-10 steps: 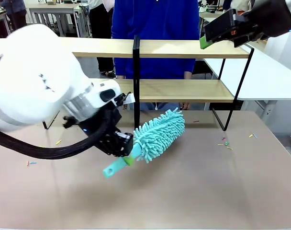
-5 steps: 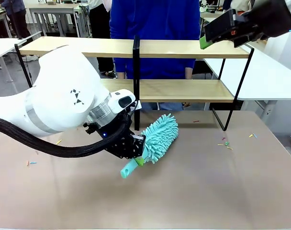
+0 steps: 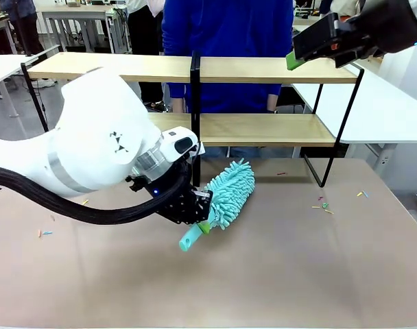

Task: Clean the shelves.
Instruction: Clean another randomly selected level of the Shelf with the Duster.

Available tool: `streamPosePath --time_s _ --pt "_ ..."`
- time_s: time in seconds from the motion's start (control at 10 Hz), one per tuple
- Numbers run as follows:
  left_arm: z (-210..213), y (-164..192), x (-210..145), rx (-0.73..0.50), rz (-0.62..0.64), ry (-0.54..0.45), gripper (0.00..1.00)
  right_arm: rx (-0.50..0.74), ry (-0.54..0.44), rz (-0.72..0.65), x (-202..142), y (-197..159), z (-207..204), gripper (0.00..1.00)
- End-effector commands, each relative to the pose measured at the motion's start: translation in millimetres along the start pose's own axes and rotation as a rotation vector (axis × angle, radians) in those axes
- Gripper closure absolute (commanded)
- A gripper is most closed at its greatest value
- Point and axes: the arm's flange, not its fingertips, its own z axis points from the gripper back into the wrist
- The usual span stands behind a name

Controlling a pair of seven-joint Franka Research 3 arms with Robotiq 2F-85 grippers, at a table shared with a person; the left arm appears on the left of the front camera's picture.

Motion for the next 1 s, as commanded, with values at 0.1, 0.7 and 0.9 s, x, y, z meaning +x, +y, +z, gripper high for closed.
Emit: streamPosePath --time_s 0.1,0.7,0.9 --pt "-9.1 -10.0 16.8 0.050 0.091 -0.129 0.87 0.000 -0.002 -0.003 1.2 -0.6 0.1 0.00" --pt "-6.4 -6.3 27.8 0.049 0.147 -0.232 0.87 0.000 -0.002 -0.003 1.2 -0.6 0.1 0.00" --pt "-23.0 -8.8 56.5 0.056 0.129 -0.173 0.87 0.000 -0.002 -0.003 1.2 -0.6 0.1 0.00"
